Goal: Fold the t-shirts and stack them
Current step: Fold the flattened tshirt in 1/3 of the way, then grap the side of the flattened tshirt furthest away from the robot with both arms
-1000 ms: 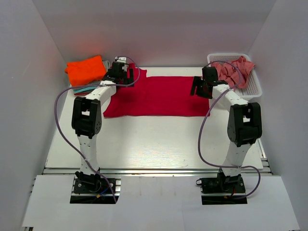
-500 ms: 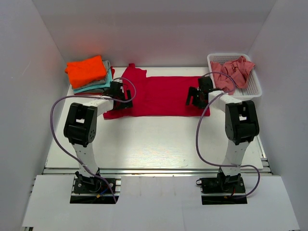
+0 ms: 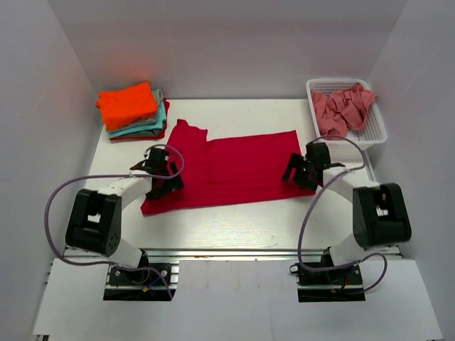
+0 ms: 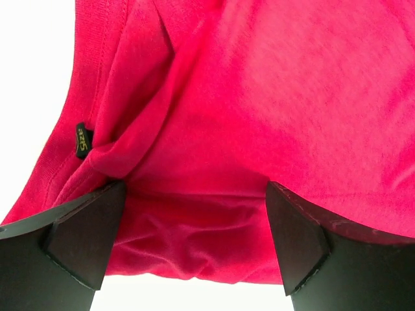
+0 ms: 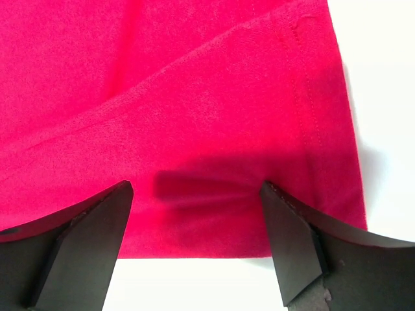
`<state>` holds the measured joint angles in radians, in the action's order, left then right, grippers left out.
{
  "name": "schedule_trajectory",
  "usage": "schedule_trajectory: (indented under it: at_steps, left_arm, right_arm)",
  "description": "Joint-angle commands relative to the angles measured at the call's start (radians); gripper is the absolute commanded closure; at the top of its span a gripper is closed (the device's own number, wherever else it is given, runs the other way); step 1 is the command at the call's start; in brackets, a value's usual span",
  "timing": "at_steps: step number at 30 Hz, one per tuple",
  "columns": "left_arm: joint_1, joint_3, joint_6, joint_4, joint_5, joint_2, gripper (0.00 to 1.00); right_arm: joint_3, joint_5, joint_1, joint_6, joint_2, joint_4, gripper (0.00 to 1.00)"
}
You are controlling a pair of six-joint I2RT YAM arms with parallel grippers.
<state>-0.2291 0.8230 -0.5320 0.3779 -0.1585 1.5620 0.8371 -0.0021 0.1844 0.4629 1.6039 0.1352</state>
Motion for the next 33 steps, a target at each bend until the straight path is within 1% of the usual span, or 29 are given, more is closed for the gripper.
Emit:
schedule_trajectory:
  at_steps: [1, 2, 3, 4, 5, 6, 7, 8, 9, 10, 11, 12, 13, 14, 15, 16, 17, 19, 20, 21, 22, 23, 24, 25, 28, 29, 31, 33]
  left_arm:
    - [0.007, -0.101, -0.115, 0.303, 0.017, -0.083, 0.00]
    - [0.007, -0.111, -0.137, 0.376, 0.017, -0.138, 0.00]
    - [-0.007, -0.111, -0.175, 0.410, 0.004, -0.167, 0.00]
    - [-0.007, -0.120, -0.192, 0.441, 0.004, -0.201, 0.00]
    - [-0.007, -0.120, -0.206, 0.476, 0.004, -0.233, 0.00]
    - [-0.007, -0.131, -0.206, 0.477, 0.020, -0.308, 0.00]
    - [-0.007, -0.131, -0.206, 0.477, 0.031, -0.345, 0.00]
    - [-0.007, -0.131, -0.206, 0.437, 0.031, -0.376, 0.00]
    - [-0.007, -0.104, -0.174, 0.414, 0.031, -0.413, 0.00]
    - [-0.007, -0.085, -0.154, 0.388, 0.031, -0.413, 0.00]
    - [-0.007, -0.064, -0.134, 0.331, 0.022, -0.413, 0.00]
    - [-0.007, -0.024, -0.106, 0.288, 0.022, -0.413, 0.00]
    - [-0.007, -0.007, -0.044, 0.236, 0.022, -0.378, 0.00]
    - [-0.007, 0.031, -0.019, 0.186, 0.011, -0.347, 0.00]
    - [-0.007, 0.057, 0.001, 0.102, 0.011, -0.312, 0.00]
    - [-0.007, 0.082, 0.047, 0.055, -0.004, -0.271, 0.00]
    - [-0.007, 0.158, 0.056, 0.026, -0.031, -0.166, 0.00]
    - [-0.007, 0.250, 0.134, -0.025, -0.051, -0.042, 0.00]
    - [-0.007, 0.372, 0.135, -0.011, -0.062, 0.022, 0.00]
    - [0.008, 0.436, 0.150, 0.021, -0.062, 0.150, 0.00]
    - [0.008, 0.534, 0.173, 0.021, -0.100, 0.208, 0.00]
    - [0.008, 0.579, 0.188, 0.000, -0.137, 0.261, 0.00]
    - [0.017, 0.628, 0.197, 0.000, -0.154, 0.365, 0.00]
    - [0.017, 0.728, 0.214, 0.000, -0.154, 0.418, 0.00]
    - [0.039, 0.896, 0.224, 0.038, -0.135, 0.550, 0.00]
    - [0.039, 0.925, 0.224, 0.048, -0.134, 0.617, 0.03]
    - [0.048, 0.991, 0.213, 0.059, -0.121, 0.668, 0.07]
    - [0.057, 1.016, 0.201, 0.059, -0.099, 0.722, 0.11]
  right_arm:
    - [-0.141, -0.073, 0.003, 0.011, -0.100, 0.222, 0.15]
    - [-0.185, -0.076, 0.006, 0.011, -0.152, 0.237, 0.15]
    - [-0.193, -0.091, 0.016, 0.002, -0.179, 0.250, 0.17]
    - [-0.205, -0.099, 0.017, -0.003, -0.249, 0.283, 0.17]
    - [-0.207, -0.102, 0.023, -0.013, -0.274, 0.294, 0.17]
    - [-0.199, -0.117, 0.032, -0.024, -0.294, 0.303, 0.17]
    - [-0.190, -0.122, 0.038, -0.048, -0.311, 0.314, 0.17]
    - [-0.181, -0.122, 0.044, -0.056, -0.359, 0.314, 0.15]
    - [-0.147, -0.118, 0.046, -0.084, -0.372, 0.290, 0.13]
    - [-0.132, -0.111, 0.047, -0.090, -0.384, 0.281, 0.13]
    - [-0.118, -0.104, 0.050, -0.093, -0.387, 0.268, 0.10]
    - [-0.090, -0.087, 0.049, -0.096, -0.387, 0.223, 0.10]
    - [-0.064, -0.082, 0.043, -0.095, -0.384, 0.202, 0.10]
    - [-0.038, -0.063, 0.046, -0.095, -0.369, 0.183, 0.10]
    - [-0.023, -0.040, 0.044, -0.083, -0.348, 0.146, 0.10]
    - [0.006, -0.035, 0.044, -0.078, -0.335, 0.133, 0.10]
    - [0.038, -0.016, 0.040, -0.075, -0.291, 0.120, 0.10]
    - [0.115, -0.003, 0.038, -0.072, -0.251, 0.121, 0.10]
    - [0.135, 0.055, 0.038, -0.070, -0.198, 0.135, 0.10]
    - [0.195, 0.082, 0.038, -0.067, -0.182, 0.138, 0.10]
    - [0.210, 0.100, 0.041, -0.063, -0.165, 0.138, 0.10]
    - [0.221, 0.100, 0.040, -0.058, -0.129, 0.133, 0.10]
    - [0.261, 0.093, 0.038, -0.059, -0.115, 0.130, 0.10]
    - [0.276, 0.083, 0.041, -0.064, -0.084, 0.132, 0.10]
    - [0.348, 0.096, 0.036, -0.060, -0.007, 0.170, 0.10]
    - [0.373, 0.094, 0.038, -0.064, 0.007, 0.176, 0.10]
    - [0.402, 0.120, 0.040, -0.067, 0.057, 0.193, 0.10]
    - [0.424, 0.138, 0.038, -0.070, 0.088, 0.195, 0.10]
